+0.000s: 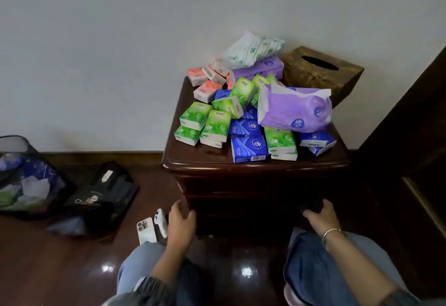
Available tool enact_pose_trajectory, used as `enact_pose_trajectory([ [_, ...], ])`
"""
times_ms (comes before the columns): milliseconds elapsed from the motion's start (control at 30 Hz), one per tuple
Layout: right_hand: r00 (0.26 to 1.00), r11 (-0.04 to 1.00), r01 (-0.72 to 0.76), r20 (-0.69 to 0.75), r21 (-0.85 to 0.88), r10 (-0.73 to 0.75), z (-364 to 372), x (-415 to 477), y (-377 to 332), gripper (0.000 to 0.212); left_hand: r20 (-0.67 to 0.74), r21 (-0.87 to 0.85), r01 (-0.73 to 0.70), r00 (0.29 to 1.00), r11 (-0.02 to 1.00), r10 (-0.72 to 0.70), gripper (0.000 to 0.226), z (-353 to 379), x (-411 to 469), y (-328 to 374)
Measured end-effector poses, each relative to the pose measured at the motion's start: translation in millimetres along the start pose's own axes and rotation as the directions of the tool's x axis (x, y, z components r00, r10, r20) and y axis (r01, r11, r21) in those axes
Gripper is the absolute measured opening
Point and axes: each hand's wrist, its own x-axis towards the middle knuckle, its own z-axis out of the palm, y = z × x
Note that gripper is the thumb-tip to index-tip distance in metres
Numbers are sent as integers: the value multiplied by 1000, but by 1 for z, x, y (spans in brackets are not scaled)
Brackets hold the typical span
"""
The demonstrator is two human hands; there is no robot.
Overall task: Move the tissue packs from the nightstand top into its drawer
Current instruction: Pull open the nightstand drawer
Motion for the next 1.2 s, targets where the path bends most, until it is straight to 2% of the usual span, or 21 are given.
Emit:
enact_pose_trajectory([
  [67, 999, 999, -9, -32, 48, 10, 4, 12, -2, 59, -31, -24, 38, 999, 999, -39, 65, 1, 15, 0],
  [167, 997, 989, 0, -76, 145, 12, 9, 27, -8, 63, 2, -102, 134, 991, 986, -135, 69, 3, 26, 3],
  [300, 993, 967, -39, -98, 250, 65, 14, 43, -7, 64, 100, -273, 117, 991, 955, -93, 67, 17, 32, 6],
  [433, 987, 969, -37, -140, 244, 73, 10, 51, 0, 60, 94, -342, 143, 989, 929, -117, 67, 24, 36, 6],
  [567, 990, 984, -32, -128, 173, 55, 2, 53, 4, 64, 121, -307, 145, 986, 940, -113, 65, 17, 35, 6],
  [633, 992, 996, -28, -122, 79, 38, -6, 53, 7, 58, 112, -259, 160, 985, 953, -135, 58, 9, 33, 6],
  [700, 994, 979, -17, -105, -201, -4, -19, 48, 9, 50, 95, -175, 188, 980, 967, -173, 42, -4, 31, 5],
  [767, 999, 886, -3, -32, -464, -13, -37, 42, 12, 45, 89, -47, 196, 978, 980, -191, 23, -19, 31, 1],
  [833, 997, 810, 20, 70, -586, 26, -52, 33, 15, 37, 143, 132, 129, 979, 983, -148, 11, -36, 28, -3],
  [900, 988, 696, 56, 139, -716, 64, -61, 22, 16, 36, 180, 229, 73, 977, 971, -116, 35, -44, 21, -13],
  [967, 991, 596, 99, 131, -797, 10, -60, 11, 22, 47, 93, 283, 110, 986, 953, -142, 52, -44, 3, -17],
  [1000, 991, 591, 136, 118, -796, -69, -54, 4, 26, 53, -8, 380, 97, 995, 920, -101, 49, -42, -7, -19],
  [1067, 950, 582, 295, 169, -758, -262, -34, -8, 31, 59, -141, 555, -14, 984, 832, 110, 39, -36, -25, -15],
  [1133, 884, 464, 450, 306, -763, -355, -10, -19, 34, 62, -78, 677, -223, 926, 702, 369, 40, -26, -38, -3],
  [1200, 850, 361, 511, 398, -780, -344, 8, -26, 39, 63, 93, 723, -409, 856, 556, 508, 49, -12, -44, 1],
])
